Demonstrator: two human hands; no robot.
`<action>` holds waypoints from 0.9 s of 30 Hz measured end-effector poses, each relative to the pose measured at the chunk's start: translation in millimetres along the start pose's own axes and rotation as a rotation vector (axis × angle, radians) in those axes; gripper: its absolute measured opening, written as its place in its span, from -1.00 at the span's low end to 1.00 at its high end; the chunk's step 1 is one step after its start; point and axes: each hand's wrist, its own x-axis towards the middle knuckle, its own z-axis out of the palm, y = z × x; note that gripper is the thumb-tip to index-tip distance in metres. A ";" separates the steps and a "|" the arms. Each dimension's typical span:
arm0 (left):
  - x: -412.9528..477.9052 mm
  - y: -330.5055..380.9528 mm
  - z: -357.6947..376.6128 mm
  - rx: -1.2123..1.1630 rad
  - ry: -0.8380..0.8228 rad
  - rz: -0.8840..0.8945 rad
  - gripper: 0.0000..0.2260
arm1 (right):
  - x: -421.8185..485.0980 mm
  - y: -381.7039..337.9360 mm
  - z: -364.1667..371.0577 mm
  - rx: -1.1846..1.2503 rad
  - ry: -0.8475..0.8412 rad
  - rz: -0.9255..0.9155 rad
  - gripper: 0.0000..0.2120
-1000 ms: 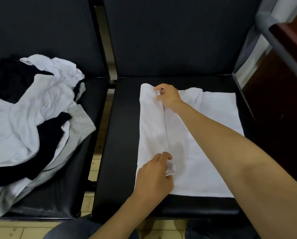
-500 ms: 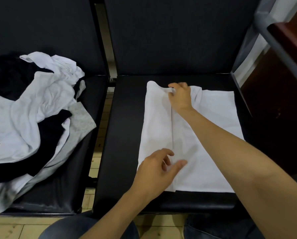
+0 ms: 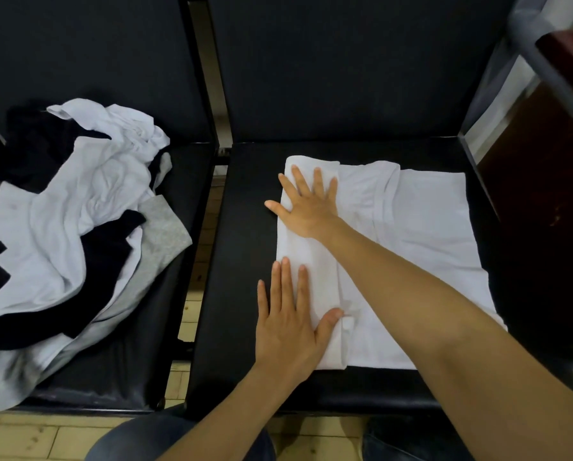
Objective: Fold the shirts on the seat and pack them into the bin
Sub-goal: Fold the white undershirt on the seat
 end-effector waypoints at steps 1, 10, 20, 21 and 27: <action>0.8 0.3 1.8 0.000 -0.003 -0.009 -0.30 | 0.5 -1.0 -1.5 -0.003 -0.018 -0.002 -0.30; 9.8 9.7 -16.6 -0.060 0.057 0.022 -0.26 | -44.2 67.7 -52.2 0.679 0.146 0.013 -0.57; -6.9 154.5 -10.3 -0.380 0.044 0.616 -0.58 | -76.6 216.9 -45.3 0.594 0.141 0.499 -0.70; -9.3 167.2 -5.7 -0.347 0.024 0.642 -0.58 | -75.3 220.7 -45.4 0.618 0.129 0.498 -0.73; -11.5 186.2 -2.1 -0.398 0.119 0.583 -0.86 | -76.0 227.8 -48.0 0.760 0.092 0.494 -0.70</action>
